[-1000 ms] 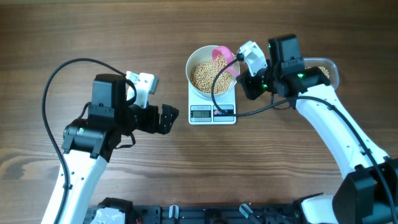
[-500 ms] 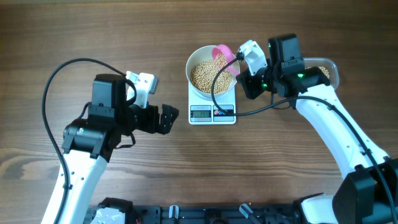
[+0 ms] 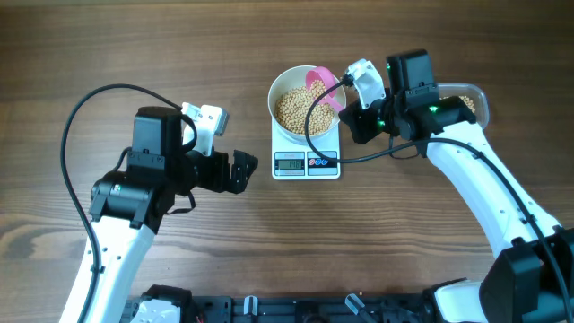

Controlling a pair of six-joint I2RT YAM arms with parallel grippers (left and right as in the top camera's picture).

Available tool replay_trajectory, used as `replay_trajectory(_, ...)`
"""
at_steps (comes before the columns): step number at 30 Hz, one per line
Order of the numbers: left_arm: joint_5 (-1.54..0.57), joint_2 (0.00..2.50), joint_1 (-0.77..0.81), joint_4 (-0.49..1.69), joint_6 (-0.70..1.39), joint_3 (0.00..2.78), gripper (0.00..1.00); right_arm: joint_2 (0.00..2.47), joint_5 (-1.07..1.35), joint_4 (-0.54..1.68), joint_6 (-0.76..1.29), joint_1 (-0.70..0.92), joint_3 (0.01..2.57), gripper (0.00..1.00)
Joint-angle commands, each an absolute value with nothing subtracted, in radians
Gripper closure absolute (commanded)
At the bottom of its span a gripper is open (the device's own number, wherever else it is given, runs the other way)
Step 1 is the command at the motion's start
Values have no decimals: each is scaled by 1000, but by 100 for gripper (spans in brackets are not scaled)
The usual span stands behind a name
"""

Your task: Scoop item into bowl and weigh 150g on scale

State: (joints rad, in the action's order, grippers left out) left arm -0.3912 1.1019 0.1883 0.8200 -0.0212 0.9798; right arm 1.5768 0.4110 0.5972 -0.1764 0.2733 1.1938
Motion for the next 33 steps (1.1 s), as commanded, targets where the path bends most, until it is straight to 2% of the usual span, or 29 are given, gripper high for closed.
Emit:
replay_trajectory(1, -403, 1106, 183, 820, -22, 982, 0, 1550, 439, 592, -154, 276, 1218, 96)
replay_trajectory(33, -403, 1106, 183, 820, -22, 982, 0, 1550, 439, 588, -207, 276, 1218, 96)
